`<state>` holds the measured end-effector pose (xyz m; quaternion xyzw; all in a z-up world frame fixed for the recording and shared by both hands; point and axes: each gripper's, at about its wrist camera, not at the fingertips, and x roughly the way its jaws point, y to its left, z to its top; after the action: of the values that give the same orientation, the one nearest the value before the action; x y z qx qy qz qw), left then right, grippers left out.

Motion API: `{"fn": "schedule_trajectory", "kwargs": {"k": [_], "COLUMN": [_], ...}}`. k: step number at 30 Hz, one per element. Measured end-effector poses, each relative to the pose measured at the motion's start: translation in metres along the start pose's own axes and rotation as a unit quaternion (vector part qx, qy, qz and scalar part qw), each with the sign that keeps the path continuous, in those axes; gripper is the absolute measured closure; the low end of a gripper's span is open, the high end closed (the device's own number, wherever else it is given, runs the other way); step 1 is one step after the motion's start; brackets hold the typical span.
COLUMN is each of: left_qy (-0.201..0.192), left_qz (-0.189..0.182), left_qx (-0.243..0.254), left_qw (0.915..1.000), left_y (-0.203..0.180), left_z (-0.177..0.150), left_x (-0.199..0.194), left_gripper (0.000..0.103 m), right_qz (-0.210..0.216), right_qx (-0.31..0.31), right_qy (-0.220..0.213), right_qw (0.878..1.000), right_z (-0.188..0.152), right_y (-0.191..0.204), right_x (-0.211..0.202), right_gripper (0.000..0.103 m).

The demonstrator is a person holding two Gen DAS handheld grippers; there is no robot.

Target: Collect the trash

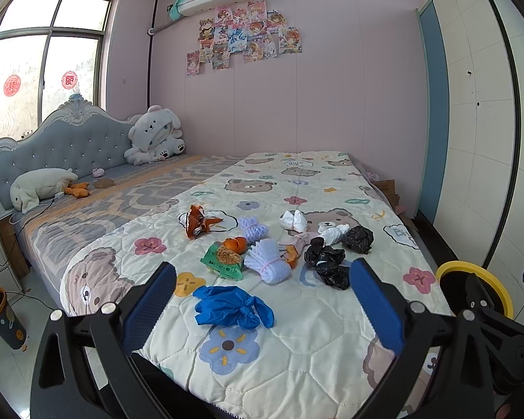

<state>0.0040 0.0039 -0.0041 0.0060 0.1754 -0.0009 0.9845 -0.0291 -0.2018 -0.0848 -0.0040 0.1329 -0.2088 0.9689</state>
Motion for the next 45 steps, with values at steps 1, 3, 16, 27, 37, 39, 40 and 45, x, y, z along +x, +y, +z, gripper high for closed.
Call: {"fn": "schedule_trajectory", "kwargs": {"k": [1, 3, 16, 27, 37, 39, 40, 45], "left_qy": [-0.001, -0.002, 0.001, 0.005, 0.004, 0.004, 0.004, 0.004], "left_qz": [0.000, 0.001, 0.002, 0.001, 0.001, 0.001, 0.001, 0.000], "left_qx": [0.000, 0.001, -0.002, -0.001, 0.000, 0.000, 0.000, 0.000], "left_qw": [1.0000, 1.0000, 1.0000, 1.0000, 1.0000, 1.0000, 1.0000, 1.0000], "left_y": [0.0004, 0.0011, 0.0050, 0.0054, 0.0041, 0.0041, 0.0041, 0.0042], "left_z": [-0.0003, -0.0009, -0.0012, -0.0021, -0.0013, -0.0013, -0.0012, -0.0011], "left_x": [0.0002, 0.0002, 0.0037, 0.0037, 0.0029, 0.0029, 0.0029, 0.0029], "left_gripper": [0.007, 0.007, 0.007, 0.007, 0.007, 0.007, 0.007, 0.007], "right_qz": [0.000, 0.000, 0.001, 0.000, 0.000, -0.001, -0.001, 0.000], "right_qx": [0.000, -0.001, -0.001, 0.000, -0.001, -0.001, -0.001, -0.001], "right_qy": [0.000, 0.000, 0.002, 0.005, 0.006, 0.005, 0.006, 0.006], "right_qw": [1.000, 1.000, 1.000, 1.000, 1.000, 1.000, 1.000, 1.000], "right_z": [0.0001, 0.0008, -0.0013, -0.0063, -0.0064, -0.0063, -0.0064, -0.0063], "right_y": [0.0000, 0.0001, 0.0001, 0.0032, 0.0032, 0.0033, 0.0035, 0.0033], "right_x": [0.0000, -0.0005, 0.0030, 0.0055, 0.0059, 0.0057, 0.0060, 0.0060], "right_gripper": [0.007, 0.007, 0.007, 0.007, 0.007, 0.007, 0.007, 0.007]}}
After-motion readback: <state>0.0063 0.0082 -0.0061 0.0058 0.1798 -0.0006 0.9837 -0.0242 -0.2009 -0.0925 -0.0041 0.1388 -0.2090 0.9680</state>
